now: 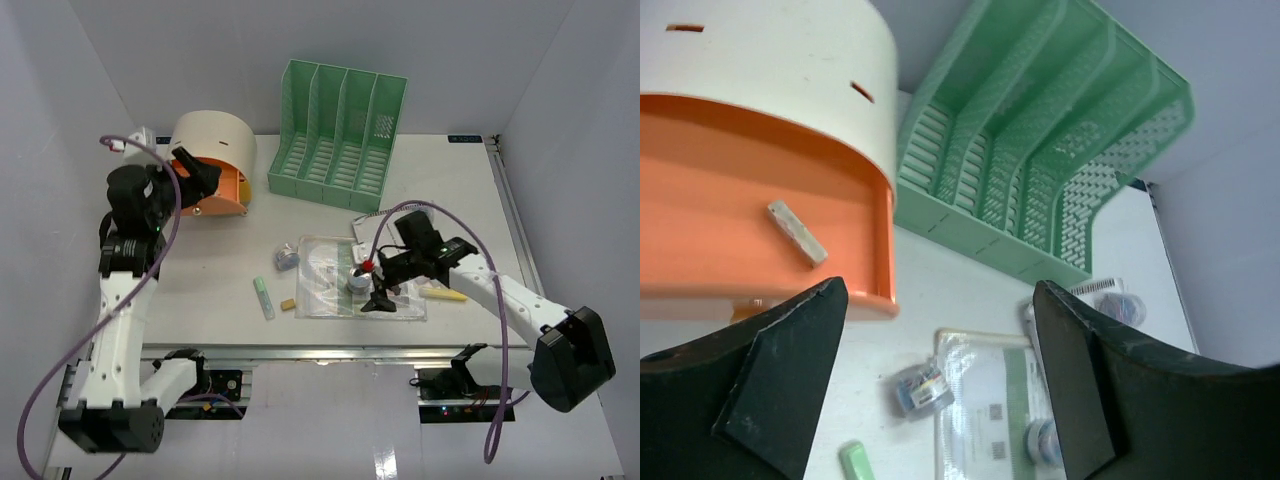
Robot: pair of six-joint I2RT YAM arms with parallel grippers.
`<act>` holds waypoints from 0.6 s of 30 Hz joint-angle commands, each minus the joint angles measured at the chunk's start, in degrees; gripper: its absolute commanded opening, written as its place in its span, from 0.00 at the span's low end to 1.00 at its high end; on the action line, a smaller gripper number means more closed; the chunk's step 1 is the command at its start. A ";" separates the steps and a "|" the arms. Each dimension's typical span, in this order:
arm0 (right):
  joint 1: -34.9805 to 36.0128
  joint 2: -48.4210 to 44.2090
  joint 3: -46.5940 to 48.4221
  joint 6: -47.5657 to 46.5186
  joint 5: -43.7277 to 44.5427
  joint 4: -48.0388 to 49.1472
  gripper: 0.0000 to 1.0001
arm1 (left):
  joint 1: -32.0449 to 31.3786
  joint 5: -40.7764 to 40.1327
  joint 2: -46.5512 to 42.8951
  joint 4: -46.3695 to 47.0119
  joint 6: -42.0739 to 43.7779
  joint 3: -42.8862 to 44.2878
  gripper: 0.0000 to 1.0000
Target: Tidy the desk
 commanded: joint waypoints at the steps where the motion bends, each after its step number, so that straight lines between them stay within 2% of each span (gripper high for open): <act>1: 10.73 9.53 8.41 -9.81 6.89 -1.64 0.91 | 0.03 6.25 -13.46 2.70 8.10 -6.89 0.88; 6: 18.75 23.52 19.66 -6.16 13.34 1.93 0.98 | 0.03 4.65 -24.12 -1.21 6.32 -15.70 0.88; 9: 21.86 28.72 24.92 -2.83 15.83 3.27 0.99 | 0.03 5.07 -28.04 -1.78 5.61 -22.16 0.87; 12: 23.92 34.21 29.16 1.59 18.13 5.37 0.94 | 0.03 5.45 -31.03 -2.26 5.83 -26.46 0.88; 18: 25.69 39.69 30.42 6.47 19.66 7.97 0.86 | 0.02 4.77 -34.31 -1.79 6.18 -29.82 0.89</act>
